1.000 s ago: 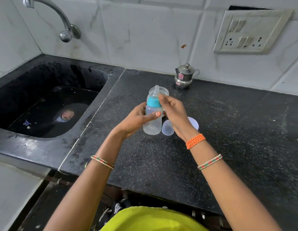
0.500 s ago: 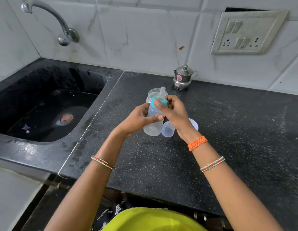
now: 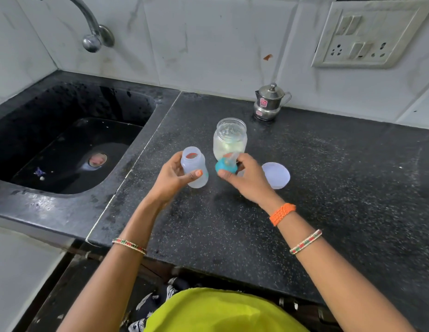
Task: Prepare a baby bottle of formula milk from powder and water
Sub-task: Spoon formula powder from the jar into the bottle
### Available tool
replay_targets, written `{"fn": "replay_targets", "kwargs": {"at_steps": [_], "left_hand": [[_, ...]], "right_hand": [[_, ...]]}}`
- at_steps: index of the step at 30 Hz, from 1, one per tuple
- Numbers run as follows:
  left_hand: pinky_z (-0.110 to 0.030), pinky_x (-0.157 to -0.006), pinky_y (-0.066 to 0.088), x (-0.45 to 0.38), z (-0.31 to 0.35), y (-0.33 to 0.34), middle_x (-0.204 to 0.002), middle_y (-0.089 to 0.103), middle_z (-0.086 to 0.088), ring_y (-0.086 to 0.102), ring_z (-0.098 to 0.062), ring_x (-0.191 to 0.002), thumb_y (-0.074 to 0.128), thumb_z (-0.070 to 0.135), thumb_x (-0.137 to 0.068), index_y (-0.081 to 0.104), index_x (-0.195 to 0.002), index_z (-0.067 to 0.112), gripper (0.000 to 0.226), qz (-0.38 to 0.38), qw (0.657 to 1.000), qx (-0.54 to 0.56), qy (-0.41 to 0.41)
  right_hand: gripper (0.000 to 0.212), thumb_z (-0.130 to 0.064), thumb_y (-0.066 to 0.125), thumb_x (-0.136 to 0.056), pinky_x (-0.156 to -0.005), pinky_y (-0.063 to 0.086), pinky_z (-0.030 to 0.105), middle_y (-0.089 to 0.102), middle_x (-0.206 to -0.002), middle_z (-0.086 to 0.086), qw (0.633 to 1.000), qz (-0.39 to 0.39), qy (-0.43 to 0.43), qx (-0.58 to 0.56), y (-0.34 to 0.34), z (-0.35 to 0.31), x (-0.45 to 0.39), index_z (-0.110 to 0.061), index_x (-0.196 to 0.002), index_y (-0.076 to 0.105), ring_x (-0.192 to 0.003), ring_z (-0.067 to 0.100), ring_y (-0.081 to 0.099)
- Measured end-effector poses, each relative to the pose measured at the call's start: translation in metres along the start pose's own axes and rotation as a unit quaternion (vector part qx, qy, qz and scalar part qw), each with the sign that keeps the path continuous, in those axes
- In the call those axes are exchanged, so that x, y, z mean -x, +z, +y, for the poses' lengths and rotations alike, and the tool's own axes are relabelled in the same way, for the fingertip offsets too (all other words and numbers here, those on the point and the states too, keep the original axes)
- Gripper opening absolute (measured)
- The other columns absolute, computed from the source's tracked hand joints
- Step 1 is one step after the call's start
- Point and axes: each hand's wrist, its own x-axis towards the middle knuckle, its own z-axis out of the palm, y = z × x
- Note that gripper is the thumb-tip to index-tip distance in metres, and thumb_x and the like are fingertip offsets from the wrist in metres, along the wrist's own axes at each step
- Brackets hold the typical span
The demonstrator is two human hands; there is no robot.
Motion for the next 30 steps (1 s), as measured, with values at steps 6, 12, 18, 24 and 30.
{"fn": "replay_targets", "kwargs": {"at_steps": [6, 12, 18, 24, 30], "left_hand": [[-0.014, -0.079, 0.051, 0.004, -0.014, -0.001, -0.112, 0.067, 0.008, 0.066, 0.0, -0.099, 0.071, -0.001, -0.077, 0.054, -0.119, 0.018, 0.049, -0.005, 1.0, 0.002, -0.011], [-0.024, -0.093, 0.05, 0.004, -0.007, -0.005, -0.119, 0.066, 0.011, 0.061, -0.005, -0.112, 0.08, 0.038, -0.071, 0.048, -0.13, 0.022, 0.07, -0.067, 0.997, 0.005, -0.04], [-0.034, -0.109, 0.037, -0.017, 0.018, -0.015, -0.125, 0.061, 0.004, 0.052, -0.015, -0.126, 0.059, 0.046, -0.083, 0.05, -0.126, 0.022, 0.049, -0.018, 0.996, 0.074, -0.037], [-0.036, -0.101, 0.044, -0.059, 0.049, -0.014, -0.12, 0.065, 0.007, 0.057, -0.006, -0.114, 0.054, 0.014, -0.095, 0.059, -0.115, 0.024, 0.024, 0.037, 0.999, 0.0, 0.001], [-0.023, -0.092, 0.042, -0.106, 0.062, 0.003, -0.128, 0.058, 0.003, 0.052, -0.008, -0.118, 0.062, 0.007, -0.089, 0.05, -0.129, 0.02, 0.043, -0.075, 0.979, -0.186, 0.038]], "right_hand": [[0.054, -0.031, 0.074, -0.076, -0.087, 0.023, 0.037, 0.059, -0.115, -0.003, 0.967, 0.041, -0.077, 0.24, 0.025, 0.023, 0.008, -0.028, -0.125, 0.052, -0.11, 0.02, 0.044], [0.052, -0.033, 0.068, -0.075, -0.086, 0.017, 0.034, 0.059, -0.117, -0.002, 0.923, 0.011, -0.125, 0.364, 0.024, 0.032, 0.01, -0.022, -0.123, 0.052, -0.115, 0.02, 0.044], [0.037, -0.038, 0.062, -0.079, -0.086, 0.027, 0.033, 0.054, -0.118, -0.001, 0.953, 0.115, -0.132, 0.248, 0.006, 0.013, -0.003, -0.022, -0.113, 0.063, -0.111, 0.02, 0.045], [0.018, -0.028, 0.057, -0.09, -0.084, 0.027, 0.035, 0.057, -0.113, 0.004, 0.953, 0.218, -0.069, 0.2, -0.044, -0.021, -0.06, -0.021, -0.096, 0.073, -0.11, 0.024, 0.045], [0.039, -0.05, 0.056, -0.085, -0.096, 0.03, 0.05, 0.062, -0.106, 0.007, 0.94, 0.052, 0.052, 0.333, -0.058, -0.039, -0.11, -0.016, -0.075, 0.071, -0.115, 0.033, 0.044]]}}
